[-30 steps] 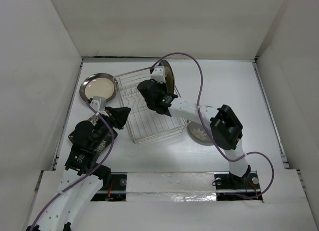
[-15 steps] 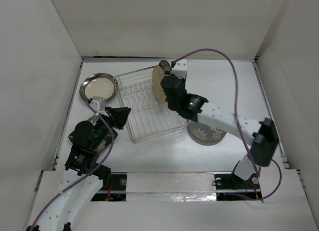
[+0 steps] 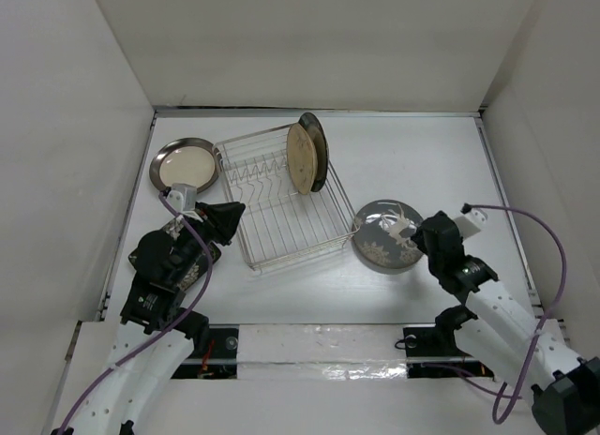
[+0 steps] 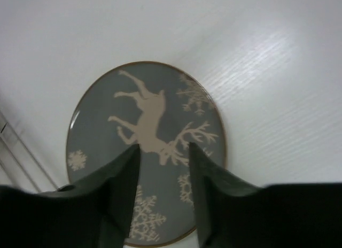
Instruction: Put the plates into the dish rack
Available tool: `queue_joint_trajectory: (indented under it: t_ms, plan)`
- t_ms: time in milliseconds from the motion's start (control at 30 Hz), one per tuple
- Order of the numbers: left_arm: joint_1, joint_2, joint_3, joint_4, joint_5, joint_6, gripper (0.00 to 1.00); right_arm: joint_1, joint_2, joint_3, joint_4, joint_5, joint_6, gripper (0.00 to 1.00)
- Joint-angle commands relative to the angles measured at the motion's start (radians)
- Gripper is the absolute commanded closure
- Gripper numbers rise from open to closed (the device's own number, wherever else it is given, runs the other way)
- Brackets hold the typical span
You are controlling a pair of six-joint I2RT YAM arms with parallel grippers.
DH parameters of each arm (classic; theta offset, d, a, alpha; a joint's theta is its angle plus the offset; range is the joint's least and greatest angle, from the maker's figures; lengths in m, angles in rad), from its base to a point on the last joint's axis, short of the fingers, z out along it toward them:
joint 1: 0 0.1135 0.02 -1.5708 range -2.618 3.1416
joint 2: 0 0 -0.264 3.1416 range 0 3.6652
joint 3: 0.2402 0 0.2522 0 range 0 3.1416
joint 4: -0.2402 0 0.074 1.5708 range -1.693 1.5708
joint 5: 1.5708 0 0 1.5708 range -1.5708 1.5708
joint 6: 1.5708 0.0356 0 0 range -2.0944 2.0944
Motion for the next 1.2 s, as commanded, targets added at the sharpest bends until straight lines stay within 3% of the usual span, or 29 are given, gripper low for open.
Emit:
queue_joint_trajectory:
  t_ms: [0,100,367,533,633,833,1067,1167]
  plan:
    - [-0.006,-0.014,0.025,0.057,0.014,-0.007,0.87,-0.138,-0.079,-0.058,-0.078,-0.096,0.151,0.49]
    - [-0.006,-0.014,0.025,0.057,0.014,-0.007,0.87,-0.232,-0.058,-0.095,-0.034,-0.225,0.132,0.36]
    - [-0.006,-0.021,0.025,0.055,0.009,-0.006,0.87,-0.431,0.061,-0.135,0.072,-0.404,0.063,0.34]
    - [-0.006,-0.015,0.025,0.054,0.007,-0.006,0.87,-0.518,0.148,-0.184,0.227,-0.628,-0.006,0.36]
    - [-0.006,-0.008,0.026,0.057,0.011,-0.006,0.87,-0.533,0.166,-0.189,0.266,-0.651,-0.022,0.38]
    - [-0.006,0.000,0.025,0.058,0.011,-0.006,0.87,-0.585,0.248,-0.194,0.376,-0.761,-0.062,0.52]
    - [-0.006,0.008,0.026,0.057,0.007,-0.004,0.87,-0.633,0.363,-0.151,0.410,-0.849,-0.154,0.53]
    - [-0.006,0.011,0.026,0.057,0.004,-0.004,0.87,-0.668,0.383,-0.154,0.431,-0.866,-0.157,0.59]
